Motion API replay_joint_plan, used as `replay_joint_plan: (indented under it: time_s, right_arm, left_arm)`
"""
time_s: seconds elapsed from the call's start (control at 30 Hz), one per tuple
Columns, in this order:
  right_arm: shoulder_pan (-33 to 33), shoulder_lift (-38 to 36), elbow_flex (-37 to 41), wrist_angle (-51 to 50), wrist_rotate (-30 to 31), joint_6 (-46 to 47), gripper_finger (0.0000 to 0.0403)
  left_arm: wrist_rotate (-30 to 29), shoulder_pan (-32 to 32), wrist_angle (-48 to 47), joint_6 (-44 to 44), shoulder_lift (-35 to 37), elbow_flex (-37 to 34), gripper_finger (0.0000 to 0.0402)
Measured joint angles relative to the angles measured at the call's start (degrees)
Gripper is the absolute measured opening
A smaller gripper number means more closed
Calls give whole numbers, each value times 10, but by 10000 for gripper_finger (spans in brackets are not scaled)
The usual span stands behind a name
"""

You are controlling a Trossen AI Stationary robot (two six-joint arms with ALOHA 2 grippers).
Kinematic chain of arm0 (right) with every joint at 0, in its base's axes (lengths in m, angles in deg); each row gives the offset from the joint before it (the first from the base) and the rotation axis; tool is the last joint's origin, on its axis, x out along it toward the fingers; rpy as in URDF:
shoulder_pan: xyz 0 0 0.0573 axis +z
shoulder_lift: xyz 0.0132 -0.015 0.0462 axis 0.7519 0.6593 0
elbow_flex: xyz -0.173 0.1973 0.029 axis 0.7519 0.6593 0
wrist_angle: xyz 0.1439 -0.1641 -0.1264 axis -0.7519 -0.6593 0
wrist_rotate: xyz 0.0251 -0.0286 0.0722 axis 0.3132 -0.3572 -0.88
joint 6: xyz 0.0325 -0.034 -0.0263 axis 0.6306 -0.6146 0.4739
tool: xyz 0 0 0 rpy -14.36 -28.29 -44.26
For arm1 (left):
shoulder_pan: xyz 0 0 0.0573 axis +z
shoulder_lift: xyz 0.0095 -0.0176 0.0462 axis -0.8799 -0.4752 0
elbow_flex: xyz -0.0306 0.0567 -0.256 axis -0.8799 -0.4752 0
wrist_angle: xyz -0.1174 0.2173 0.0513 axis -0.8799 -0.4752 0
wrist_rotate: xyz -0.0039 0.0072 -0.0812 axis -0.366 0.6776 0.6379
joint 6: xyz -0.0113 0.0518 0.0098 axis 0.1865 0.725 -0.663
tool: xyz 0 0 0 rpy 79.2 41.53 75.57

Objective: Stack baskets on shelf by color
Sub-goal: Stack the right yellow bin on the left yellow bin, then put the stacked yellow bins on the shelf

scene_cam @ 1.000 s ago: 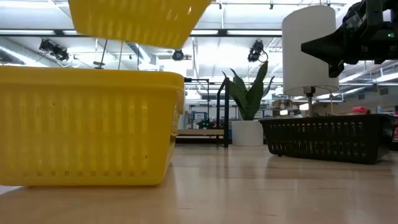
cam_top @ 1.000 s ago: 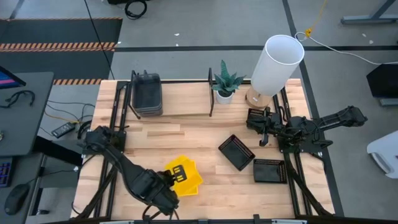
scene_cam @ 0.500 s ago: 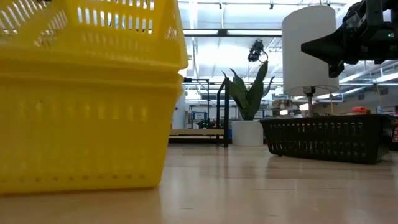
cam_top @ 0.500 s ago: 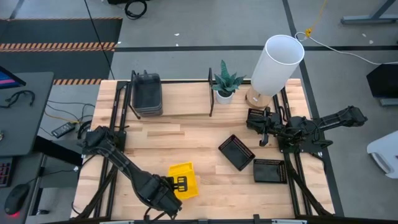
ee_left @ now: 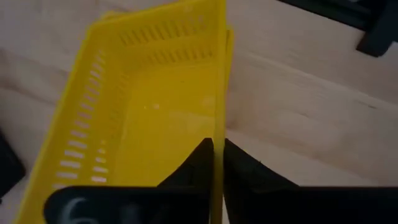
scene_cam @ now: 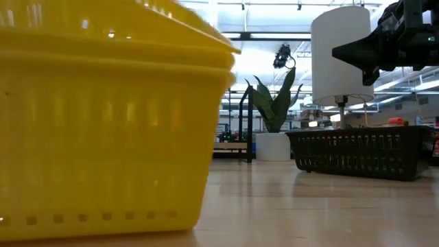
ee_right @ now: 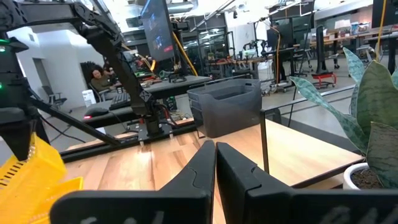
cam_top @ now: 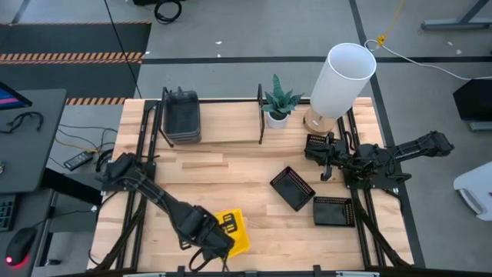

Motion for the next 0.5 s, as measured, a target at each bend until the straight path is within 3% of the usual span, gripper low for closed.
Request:
replay_joint_plan:
  time_s: [0.5]
  right_arm:
    - [0, 0, 0, 0, 0, 0, 19]
  left_arm:
    - [-15, 5, 27, -22, 0, 0, 111]
